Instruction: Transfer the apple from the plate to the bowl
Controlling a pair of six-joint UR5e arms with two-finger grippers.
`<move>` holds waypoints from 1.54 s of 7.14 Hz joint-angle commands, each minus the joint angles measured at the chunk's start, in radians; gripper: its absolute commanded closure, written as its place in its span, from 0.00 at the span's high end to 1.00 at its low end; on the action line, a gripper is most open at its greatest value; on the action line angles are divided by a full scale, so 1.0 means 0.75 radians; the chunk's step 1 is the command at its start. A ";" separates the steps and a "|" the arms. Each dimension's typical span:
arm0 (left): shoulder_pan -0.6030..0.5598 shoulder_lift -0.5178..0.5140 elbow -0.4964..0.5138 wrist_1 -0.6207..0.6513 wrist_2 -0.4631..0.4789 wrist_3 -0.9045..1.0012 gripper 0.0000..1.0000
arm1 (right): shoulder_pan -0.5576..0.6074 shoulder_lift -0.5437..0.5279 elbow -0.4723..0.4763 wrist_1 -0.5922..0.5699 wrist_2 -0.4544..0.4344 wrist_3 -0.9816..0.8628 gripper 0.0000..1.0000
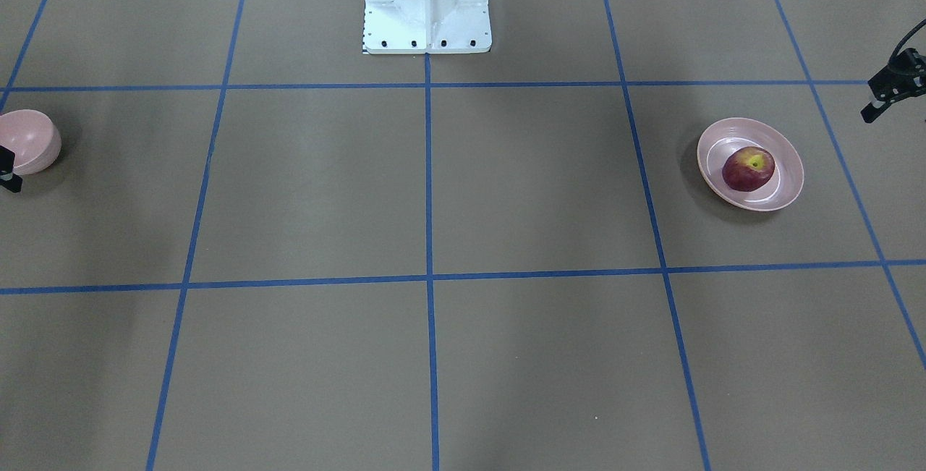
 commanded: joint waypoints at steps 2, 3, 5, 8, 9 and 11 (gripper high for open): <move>0.000 -0.001 -0.014 0.000 0.000 0.009 0.98 | -0.001 0.001 -0.002 0.001 0.000 -0.001 1.00; 0.000 -0.001 -0.023 -0.002 0.000 0.009 0.98 | -0.001 0.001 0.000 0.001 0.000 -0.001 1.00; 0.000 0.005 -0.031 -0.002 0.002 0.011 0.98 | -0.001 -0.001 0.002 0.001 0.002 -0.001 1.00; 0.000 0.001 -0.029 -0.002 0.002 0.013 0.98 | -0.001 -0.001 0.000 0.001 0.000 -0.001 1.00; 0.000 -0.005 -0.035 -0.002 0.002 0.011 0.98 | -0.001 -0.001 0.000 0.001 0.000 -0.001 1.00; -0.002 0.005 -0.063 -0.002 0.004 0.011 0.98 | -0.001 0.001 0.000 0.001 0.000 0.001 1.00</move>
